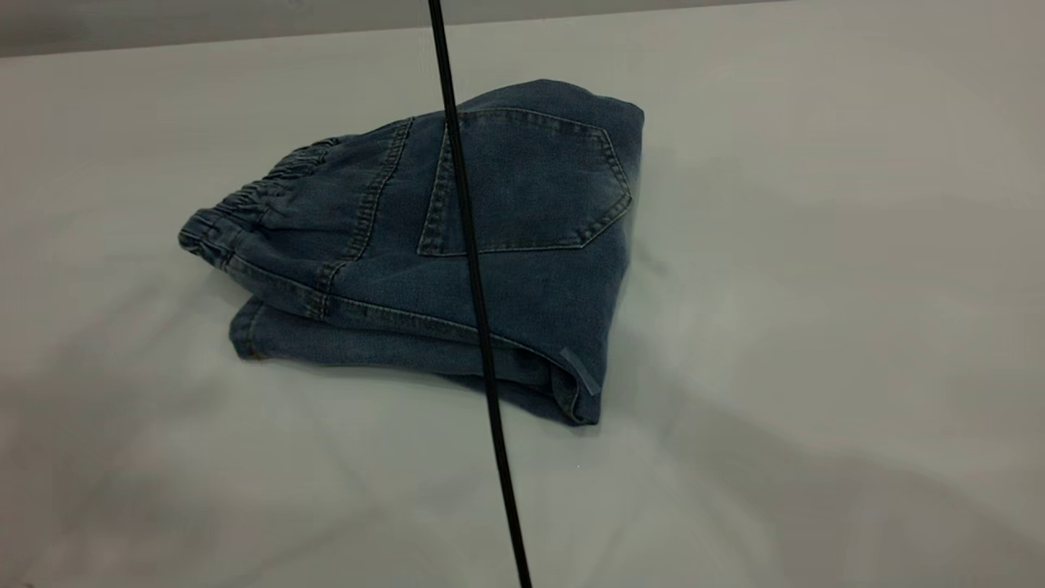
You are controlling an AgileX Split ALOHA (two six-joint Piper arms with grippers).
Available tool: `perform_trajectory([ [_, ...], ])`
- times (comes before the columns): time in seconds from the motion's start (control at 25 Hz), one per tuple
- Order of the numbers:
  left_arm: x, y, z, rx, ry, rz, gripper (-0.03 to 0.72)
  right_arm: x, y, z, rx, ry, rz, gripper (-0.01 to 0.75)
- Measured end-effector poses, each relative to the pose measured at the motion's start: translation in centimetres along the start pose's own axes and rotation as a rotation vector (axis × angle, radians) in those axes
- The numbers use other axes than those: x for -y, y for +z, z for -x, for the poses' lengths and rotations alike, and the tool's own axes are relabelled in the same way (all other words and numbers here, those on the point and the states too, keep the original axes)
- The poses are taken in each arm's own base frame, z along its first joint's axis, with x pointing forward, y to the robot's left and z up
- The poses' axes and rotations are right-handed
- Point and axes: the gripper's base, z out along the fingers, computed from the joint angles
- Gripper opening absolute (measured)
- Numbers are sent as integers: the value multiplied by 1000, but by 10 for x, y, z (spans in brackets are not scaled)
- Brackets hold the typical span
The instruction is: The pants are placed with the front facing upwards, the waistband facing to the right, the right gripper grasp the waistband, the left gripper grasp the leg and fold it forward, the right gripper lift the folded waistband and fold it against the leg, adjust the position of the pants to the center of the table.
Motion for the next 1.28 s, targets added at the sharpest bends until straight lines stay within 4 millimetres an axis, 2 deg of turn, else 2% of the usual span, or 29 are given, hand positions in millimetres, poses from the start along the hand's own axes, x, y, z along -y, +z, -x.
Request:
perform_trajectory([
  [0.12, -5, -9, 8, 11, 0, 17, 258, -15, -56, 2, 77, -32, 45, 371],
  [0.28, -13, -25, 22, 27, -2, 47, 258, -25, -119, -10, 141, -84, 48, 371],
  [0.4, -20, -40, 34, 42, -33, 73, 258, -31, -169, -30, 187, -123, 45, 371],
  [0.68, -34, -81, 53, 9, -54, 133, 258, -36, -260, -91, 279, -200, 21, 371],
  [0.8, -38, -98, 54, -63, -125, 153, 258, -30, -286, -121, 308, -243, -49, 371],
  [0.96, -40, -120, 50, -185, -253, 169, 258, -23, -311, -163, 334, -257, -104, 371],
  [1.12, -31, -139, 39, -334, -345, 121, 258, -17, -315, -205, 315, -260, -102, 371],
  [1.28, -18, -153, 34, -453, -397, -2, 258, -7, -304, -244, 260, -226, -102, 371],
])
